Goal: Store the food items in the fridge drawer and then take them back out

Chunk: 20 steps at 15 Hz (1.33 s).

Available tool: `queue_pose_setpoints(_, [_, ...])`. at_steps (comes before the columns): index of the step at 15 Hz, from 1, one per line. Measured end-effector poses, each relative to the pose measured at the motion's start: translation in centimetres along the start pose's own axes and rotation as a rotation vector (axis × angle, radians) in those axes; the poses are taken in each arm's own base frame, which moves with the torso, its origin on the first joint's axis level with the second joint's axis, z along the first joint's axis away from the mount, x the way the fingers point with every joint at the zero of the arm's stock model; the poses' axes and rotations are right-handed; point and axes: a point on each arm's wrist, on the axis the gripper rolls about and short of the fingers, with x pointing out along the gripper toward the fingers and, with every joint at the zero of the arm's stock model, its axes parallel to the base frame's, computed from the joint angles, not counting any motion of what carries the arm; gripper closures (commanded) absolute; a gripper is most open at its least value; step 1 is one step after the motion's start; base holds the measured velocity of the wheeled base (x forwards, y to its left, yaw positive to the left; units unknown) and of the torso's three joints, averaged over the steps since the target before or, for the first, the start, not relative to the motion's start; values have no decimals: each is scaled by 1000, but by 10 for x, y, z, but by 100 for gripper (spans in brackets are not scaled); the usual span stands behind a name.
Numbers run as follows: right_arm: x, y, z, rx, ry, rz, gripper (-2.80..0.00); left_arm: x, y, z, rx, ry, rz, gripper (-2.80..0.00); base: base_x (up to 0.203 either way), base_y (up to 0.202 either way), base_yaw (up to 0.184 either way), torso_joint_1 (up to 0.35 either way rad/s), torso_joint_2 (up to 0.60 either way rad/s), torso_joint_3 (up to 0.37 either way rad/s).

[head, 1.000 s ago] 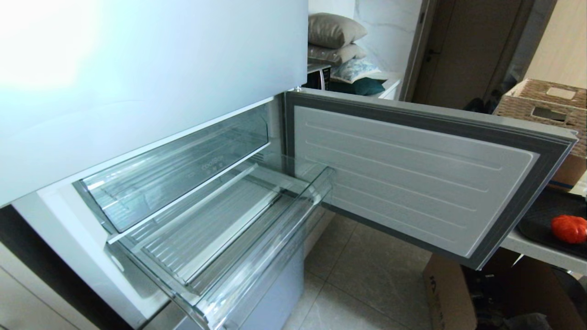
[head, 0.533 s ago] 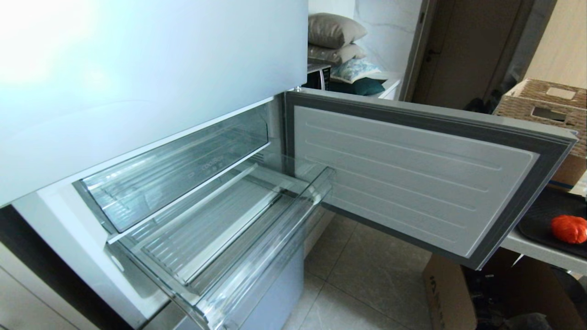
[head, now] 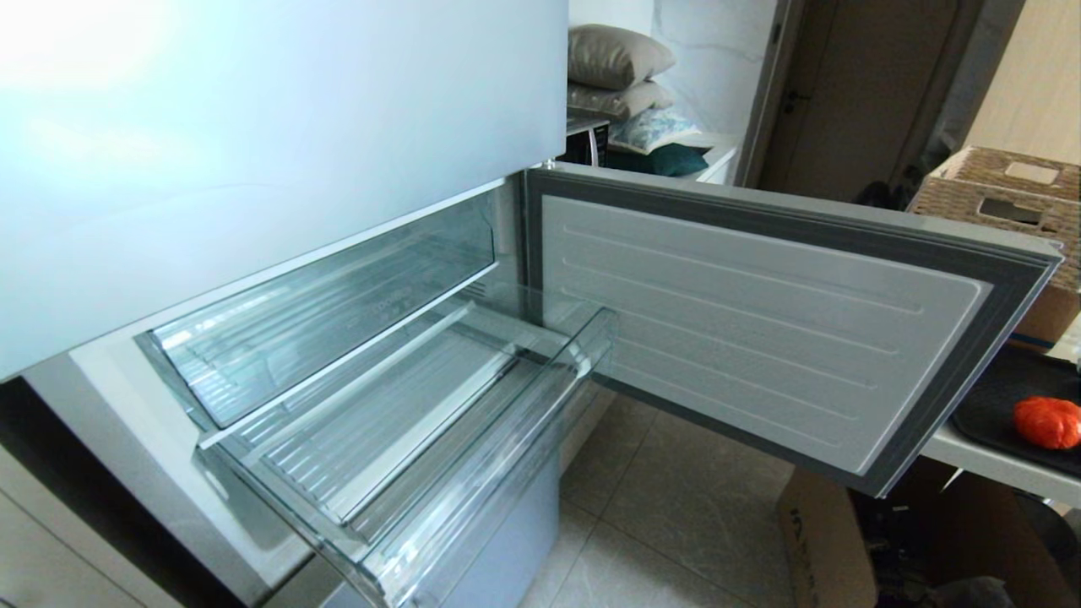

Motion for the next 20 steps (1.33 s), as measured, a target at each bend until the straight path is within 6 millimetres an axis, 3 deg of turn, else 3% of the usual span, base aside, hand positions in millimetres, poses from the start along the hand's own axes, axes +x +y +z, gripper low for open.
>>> queue_pose_setpoints(1, [-22,14,-21,-51,44,90,0,0,0,0,0,0,0,0,0,0,0,0,0,0])
queue_pose_setpoints(3, [-56,20,-73,-170,153,249,0,0,0,0,0,0,0,0,0,0,0,0,0,0])
queue_pose_setpoints(6, [-87,4,-134,-359,225,359,0,0,0,0,0,0,0,0,0,0,0,0,0,0])
queue_pose_setpoints(9, [-110,-21,-179,-542,108,385,0,0,0,0,0,0,0,0,0,0,0,0,0,0])
queue_pose_setpoints(11, [-120,-33,-196,-611,17,359,0,0,0,0,-1,0,0,0,0,0,0,0,0,0])
queue_pose_setpoints(15, [-134,-48,-217,-590,-58,423,0,0,0,0,-6,0,2,0,0,0,0,0,0,0])
queue_pose_setpoints(18, [-137,-52,-219,-416,-71,384,0,0,1,0,-52,3,32,0,0,0,0,0,0,0])
queue_pose_setpoints(20, [-138,-53,-220,-401,-81,385,0,0,1,0,-82,2,42,0,0,0,0,0,0,0])
